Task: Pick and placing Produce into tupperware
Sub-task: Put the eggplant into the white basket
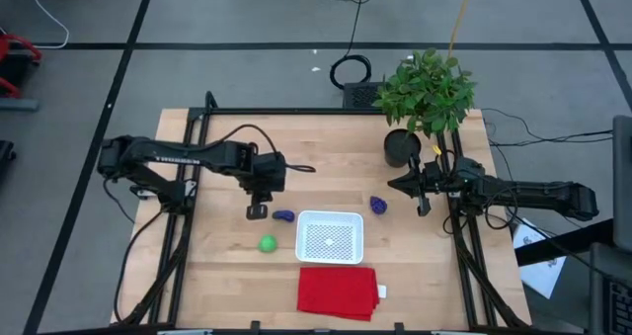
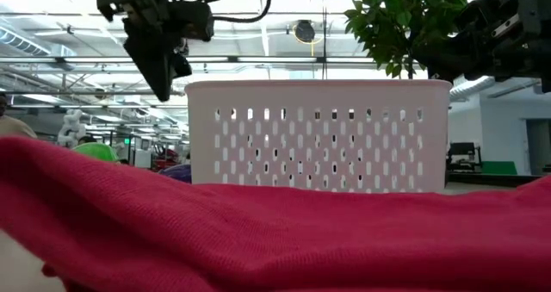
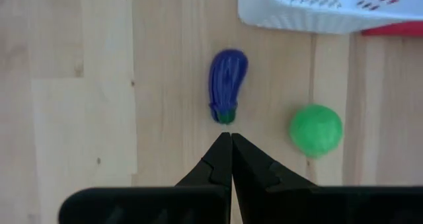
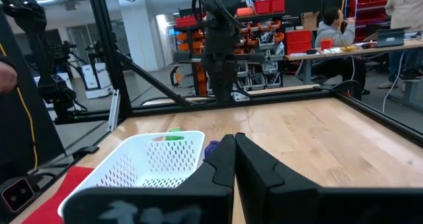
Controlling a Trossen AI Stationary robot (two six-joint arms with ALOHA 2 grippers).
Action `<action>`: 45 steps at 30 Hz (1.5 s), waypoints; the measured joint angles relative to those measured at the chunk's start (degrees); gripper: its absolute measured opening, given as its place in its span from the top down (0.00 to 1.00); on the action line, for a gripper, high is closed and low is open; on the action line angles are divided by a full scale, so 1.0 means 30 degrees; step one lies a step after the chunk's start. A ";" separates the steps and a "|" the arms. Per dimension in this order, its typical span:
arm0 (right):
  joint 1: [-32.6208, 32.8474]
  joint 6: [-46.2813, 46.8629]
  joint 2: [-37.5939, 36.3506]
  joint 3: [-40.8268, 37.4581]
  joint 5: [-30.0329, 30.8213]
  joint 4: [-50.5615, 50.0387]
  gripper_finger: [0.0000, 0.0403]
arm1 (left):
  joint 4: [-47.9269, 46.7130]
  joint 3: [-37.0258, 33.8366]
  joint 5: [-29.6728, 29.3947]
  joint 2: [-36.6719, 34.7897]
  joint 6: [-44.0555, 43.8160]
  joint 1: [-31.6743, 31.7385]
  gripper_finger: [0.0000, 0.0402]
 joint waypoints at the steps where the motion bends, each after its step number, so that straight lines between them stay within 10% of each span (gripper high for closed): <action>1: 0.0000 0.0000 0.0007 -0.0005 0.0000 0.0004 1.00 | 0.0087 0.0239 -0.0005 0.0150 0.0157 -0.0011 0.99; 23: 0.0000 0.0442 0.0077 -0.0003 -0.0007 0.0146 1.00 | -0.0842 0.2955 -0.1066 0.3680 0.1283 -0.1085 0.95; 45: 0.0000 0.0641 0.0076 -0.0003 -0.0015 -0.0007 1.00 | -0.0069 0.2937 -0.0027 0.3673 0.0758 -0.1332 0.16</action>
